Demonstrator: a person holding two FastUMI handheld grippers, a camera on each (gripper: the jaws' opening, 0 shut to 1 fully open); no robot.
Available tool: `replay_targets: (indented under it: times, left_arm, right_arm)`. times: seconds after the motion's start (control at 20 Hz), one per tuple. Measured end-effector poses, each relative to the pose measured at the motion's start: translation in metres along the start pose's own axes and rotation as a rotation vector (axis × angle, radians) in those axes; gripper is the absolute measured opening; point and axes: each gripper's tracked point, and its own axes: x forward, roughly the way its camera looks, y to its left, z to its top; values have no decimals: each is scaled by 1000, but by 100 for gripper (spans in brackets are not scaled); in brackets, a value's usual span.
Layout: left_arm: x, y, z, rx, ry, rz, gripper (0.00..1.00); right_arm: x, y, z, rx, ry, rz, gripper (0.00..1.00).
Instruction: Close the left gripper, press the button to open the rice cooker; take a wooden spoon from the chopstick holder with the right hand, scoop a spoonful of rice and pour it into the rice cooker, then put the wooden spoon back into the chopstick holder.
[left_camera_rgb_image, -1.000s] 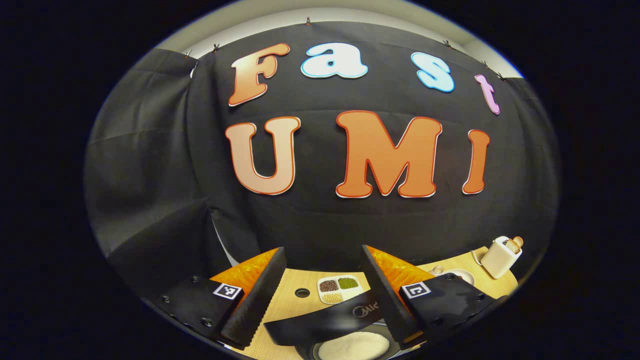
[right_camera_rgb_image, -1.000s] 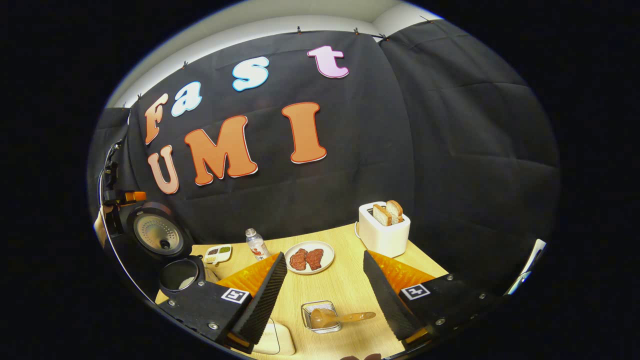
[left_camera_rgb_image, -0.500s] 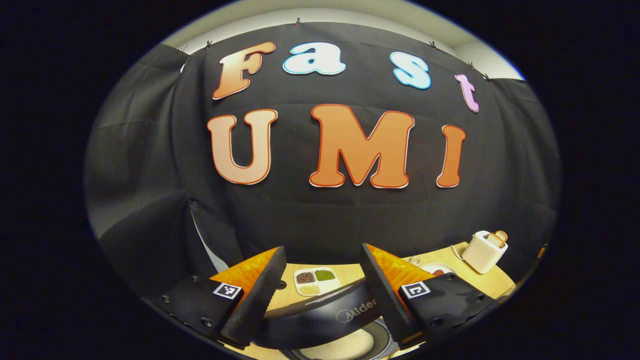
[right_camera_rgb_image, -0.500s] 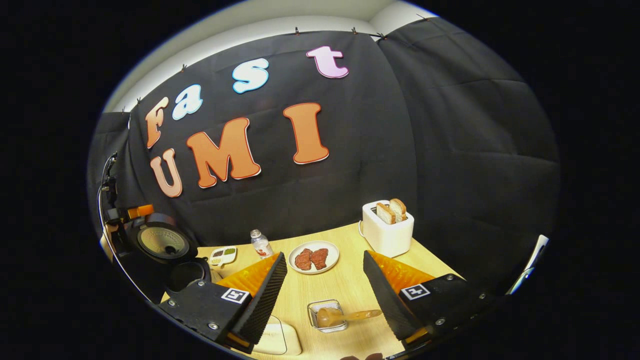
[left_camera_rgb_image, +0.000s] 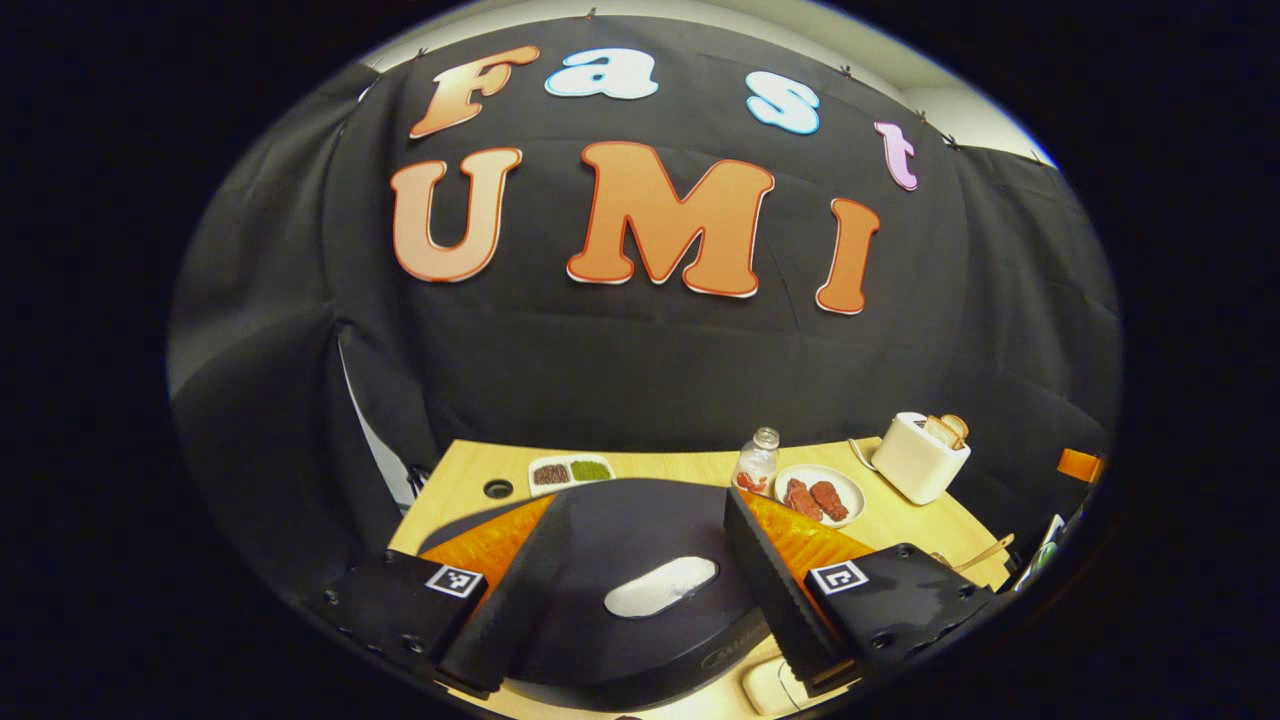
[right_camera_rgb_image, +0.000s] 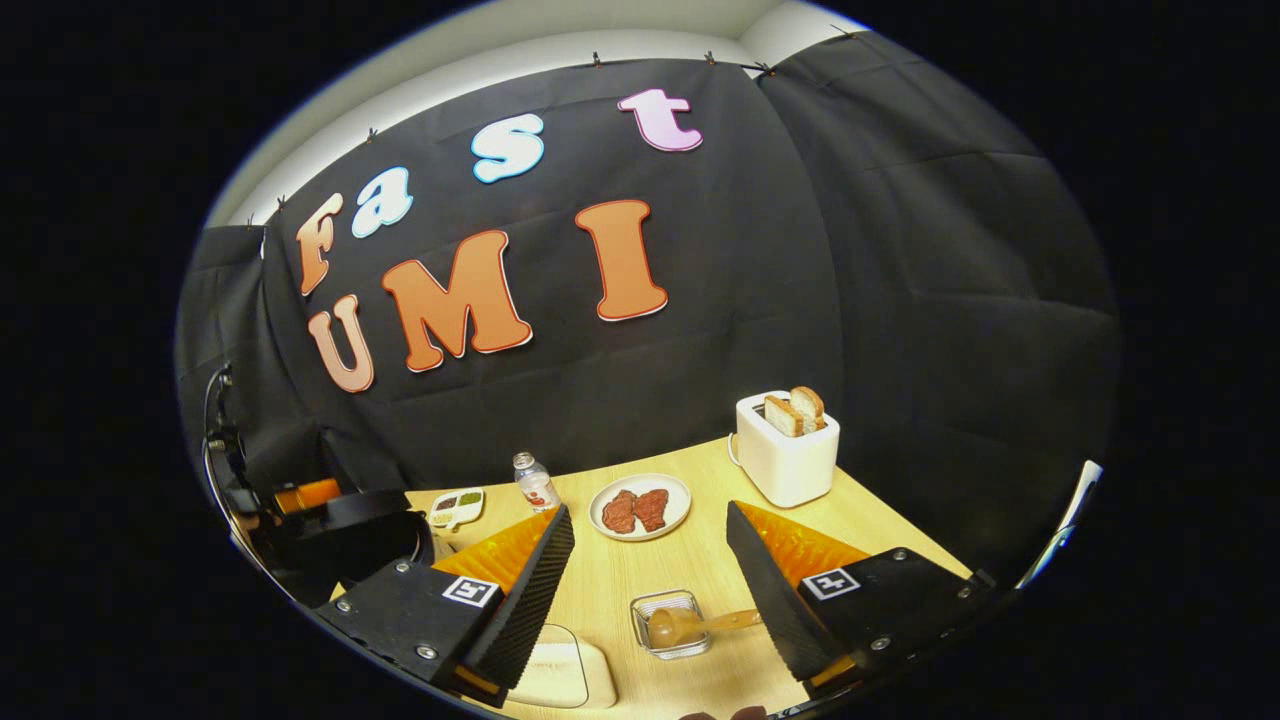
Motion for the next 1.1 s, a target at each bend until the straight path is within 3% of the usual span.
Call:
replay_targets:
  times: [0.3,0.65,0.7,0.9,0.95,1.1]
  left_arm:
    - [-1,-3,-38,30,-71,39,97]
    - [0,-9,-83,135,-56,74,99]
    - [-1,-8,-78,140,-108,69,100]
    - [-1,-7,-100,120,-95,63,100]
    - [-3,-7,-90,148,-148,62,100]
    - [0,-10,-86,162,-136,52,100]
  right_arm:
    - [3,3,-15,-6,30,1,95]
    - [5,10,-28,-7,54,8,95]
    - [6,9,-26,-10,47,7,95]
    - [5,6,-20,9,34,4,95]
    - [5,5,-21,17,35,4,95]
    - [0,2,-19,8,28,-4,95]
